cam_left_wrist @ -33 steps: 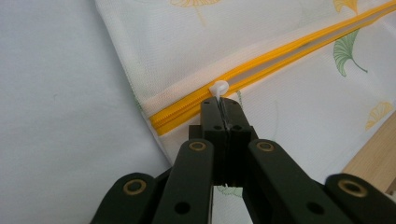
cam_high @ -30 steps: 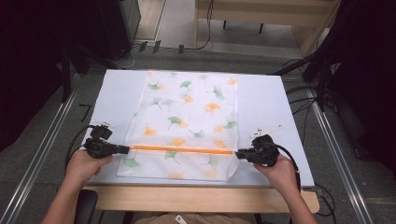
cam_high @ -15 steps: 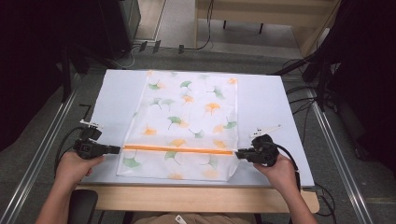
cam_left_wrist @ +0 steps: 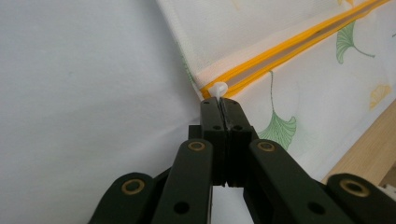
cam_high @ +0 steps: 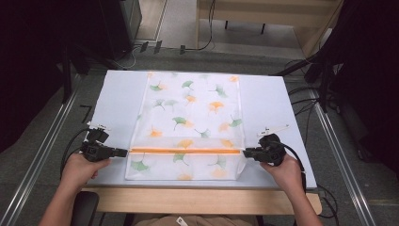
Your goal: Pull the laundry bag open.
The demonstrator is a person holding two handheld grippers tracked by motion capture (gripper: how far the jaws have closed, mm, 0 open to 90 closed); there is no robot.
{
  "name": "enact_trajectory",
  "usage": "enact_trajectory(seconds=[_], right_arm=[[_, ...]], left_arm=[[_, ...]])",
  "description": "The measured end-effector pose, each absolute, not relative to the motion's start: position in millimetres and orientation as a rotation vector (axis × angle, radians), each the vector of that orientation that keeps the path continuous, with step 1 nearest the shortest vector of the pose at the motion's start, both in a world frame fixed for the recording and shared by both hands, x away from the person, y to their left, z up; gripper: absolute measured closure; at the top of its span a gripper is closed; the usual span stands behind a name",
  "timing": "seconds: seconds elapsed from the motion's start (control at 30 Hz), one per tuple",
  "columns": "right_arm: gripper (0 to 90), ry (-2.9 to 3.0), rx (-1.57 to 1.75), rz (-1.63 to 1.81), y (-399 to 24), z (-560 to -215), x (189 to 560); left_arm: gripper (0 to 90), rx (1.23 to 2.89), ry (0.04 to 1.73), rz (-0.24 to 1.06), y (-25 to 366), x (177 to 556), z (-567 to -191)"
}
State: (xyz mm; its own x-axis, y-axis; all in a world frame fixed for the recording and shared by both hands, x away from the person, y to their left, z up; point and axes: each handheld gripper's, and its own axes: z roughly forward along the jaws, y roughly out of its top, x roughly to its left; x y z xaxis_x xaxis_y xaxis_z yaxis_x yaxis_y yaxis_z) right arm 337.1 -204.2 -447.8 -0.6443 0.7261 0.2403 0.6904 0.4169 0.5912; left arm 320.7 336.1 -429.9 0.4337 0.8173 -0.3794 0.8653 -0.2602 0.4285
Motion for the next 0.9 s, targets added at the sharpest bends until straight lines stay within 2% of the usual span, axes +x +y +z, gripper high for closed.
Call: enact_trajectory(seconds=[0.17, 0.23, 0.37, 0.5, 0.6, 0.77, 0.9], right_arm=[[81.0, 2.598, 1.309, 1.043, -204.9, -447.6, 337.4], [78.4, 2.595, 1.308, 1.056, -204.5, -446.5, 337.0], [69.0, 2.582, 1.291, 1.091, -204.7, -445.3, 336.4], [52.5, 2.555, 1.244, 1.139, -203.3, -443.7, 335.3], [45.6, 2.531, 1.221, 1.174, -203.0, -442.3, 335.2], [40.3, 2.512, 1.197, 1.182, -203.7, -442.8, 335.4], [38.7, 2.513, 1.196, 1.175, -205.0, -444.8, 336.4]], left_arm=[[89.8, 2.124, 1.382, -0.109, 334.1, 320.4, -431.2], [86.0, 2.113, 1.367, -0.106, 333.4, 319.8, -430.4], [76.5, 2.120, 1.329, -0.101, 332.1, 319.6, -430.0], [60.6, 2.121, 1.252, -0.060, 329.5, 318.9, -427.9], [51.0, 2.120, 1.222, -0.031, 327.7, 318.6, -427.0], [41.2, 2.121, 1.191, 0.028, 327.2, 318.2, -426.7], [37.1, 2.118, 1.189, 0.061, 329.3, 318.8, -426.6]])
